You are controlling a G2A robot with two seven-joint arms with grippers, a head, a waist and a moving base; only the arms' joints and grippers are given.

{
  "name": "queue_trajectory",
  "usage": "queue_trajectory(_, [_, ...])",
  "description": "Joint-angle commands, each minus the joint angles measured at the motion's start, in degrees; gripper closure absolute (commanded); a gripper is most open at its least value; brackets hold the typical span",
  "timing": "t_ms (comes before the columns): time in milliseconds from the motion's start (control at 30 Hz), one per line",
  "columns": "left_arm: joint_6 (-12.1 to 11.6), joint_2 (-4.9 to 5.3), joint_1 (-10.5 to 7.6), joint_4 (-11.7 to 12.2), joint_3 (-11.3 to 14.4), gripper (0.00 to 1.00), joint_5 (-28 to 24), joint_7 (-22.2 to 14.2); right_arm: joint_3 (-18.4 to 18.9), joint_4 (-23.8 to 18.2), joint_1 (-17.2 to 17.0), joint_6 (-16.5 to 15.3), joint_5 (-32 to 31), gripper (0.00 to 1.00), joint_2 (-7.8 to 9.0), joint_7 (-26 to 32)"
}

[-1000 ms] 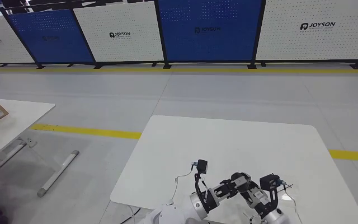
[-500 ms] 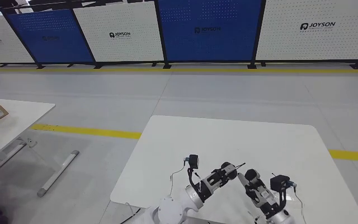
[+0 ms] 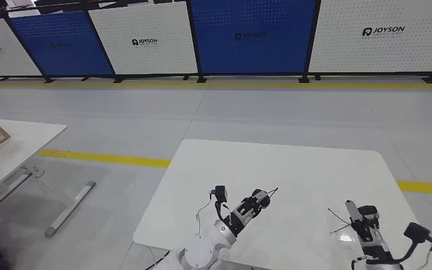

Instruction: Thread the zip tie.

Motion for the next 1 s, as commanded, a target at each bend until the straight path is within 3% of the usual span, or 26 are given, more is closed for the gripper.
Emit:
queue_trajectory(0, [-0.2,0.01,0.29,0.47,-0.4,1.0,-0.53,0.26,1.86,0.02,-0.65,0.0,3.5,0.0,0.15,-0.51])
queue_trajectory(167, [-1.37,-0.06,0.94,1.27,-1.11,1.0,-1.81,1.42,5.46,1.04,-1.18,0.0,10.57,0.0,0.38,-0.1])
queue_trajectory(967, [-1.37,-0.06,0.94,1.27,-1.11,1.0,-1.81,1.42,5.46,1.04,-1.18,0.0,10.57,0.0,0.38,-0.1])
